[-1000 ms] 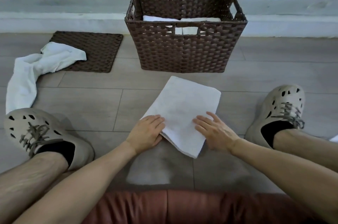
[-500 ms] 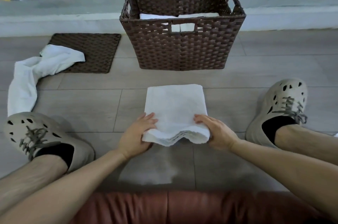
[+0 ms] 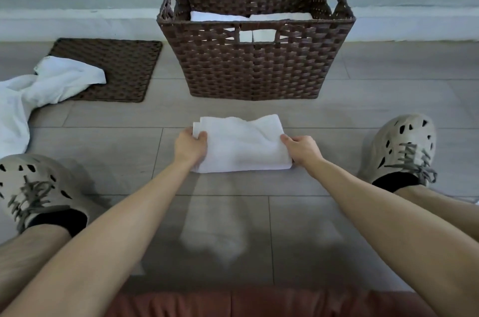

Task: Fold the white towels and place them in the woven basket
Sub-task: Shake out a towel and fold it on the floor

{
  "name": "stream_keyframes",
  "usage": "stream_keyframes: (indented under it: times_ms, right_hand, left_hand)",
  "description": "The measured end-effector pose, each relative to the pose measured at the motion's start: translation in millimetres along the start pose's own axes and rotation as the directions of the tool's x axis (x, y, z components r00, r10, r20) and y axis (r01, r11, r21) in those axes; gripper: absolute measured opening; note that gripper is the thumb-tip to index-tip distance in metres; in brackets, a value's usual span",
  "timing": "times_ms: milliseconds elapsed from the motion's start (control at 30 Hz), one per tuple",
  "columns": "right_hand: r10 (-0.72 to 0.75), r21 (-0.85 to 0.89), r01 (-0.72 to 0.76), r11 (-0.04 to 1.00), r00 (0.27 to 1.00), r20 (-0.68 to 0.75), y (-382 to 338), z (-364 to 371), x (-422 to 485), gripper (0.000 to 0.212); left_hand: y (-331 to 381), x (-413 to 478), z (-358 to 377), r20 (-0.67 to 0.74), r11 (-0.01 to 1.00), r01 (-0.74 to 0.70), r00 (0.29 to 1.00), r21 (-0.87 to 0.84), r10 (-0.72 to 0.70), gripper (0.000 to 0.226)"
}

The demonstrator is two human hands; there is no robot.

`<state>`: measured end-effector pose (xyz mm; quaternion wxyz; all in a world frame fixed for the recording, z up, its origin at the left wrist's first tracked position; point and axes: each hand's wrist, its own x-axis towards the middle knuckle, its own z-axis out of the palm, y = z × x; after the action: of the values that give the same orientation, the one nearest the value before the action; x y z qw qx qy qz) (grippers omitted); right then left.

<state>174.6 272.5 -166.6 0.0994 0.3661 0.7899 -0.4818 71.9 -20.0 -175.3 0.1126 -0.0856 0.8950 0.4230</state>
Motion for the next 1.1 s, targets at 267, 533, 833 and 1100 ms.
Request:
stream_keyframes:
  times_ms: [267, 533, 833, 1100]
  right_hand:
    - [0.001, -0.174, -0.026, 0.984, 0.99, -0.142, -6.0, 19.8, 1.8, 0.049]
    - [0.038, -0.072, -0.047, 0.996, 0.992, -0.118, -11.2, 3.9, -0.7, 0.04]
    - [-0.54, -0.165, 0.584, 0.795, 0.805, 0.246, -54.7, -45.6, -42.7, 0.108]
    - [-0.582, -0.031, 0.618, 0.785, 0.755, 0.302, -150.2, -57.9, -65.1, 0.052]
  left_hand:
    - [8.4, -32.2, 5.3, -0.108, 0.558, -0.616, 0.612, 0.555, 0.783, 0.028]
    - [13.2, -48.3, 28.6, 0.531, 0.179, -0.788, 0.545, 0.589, 0.649, 0.064]
    - [88.3, -23.0, -46.7, 0.415, 0.664, -0.691, 0.714, 0.286, 0.564, 0.06]
    - [130.1, -31.9, -116.3, 0.549, 0.861, -0.507, 0.728, 0.026, 0.412, 0.041]
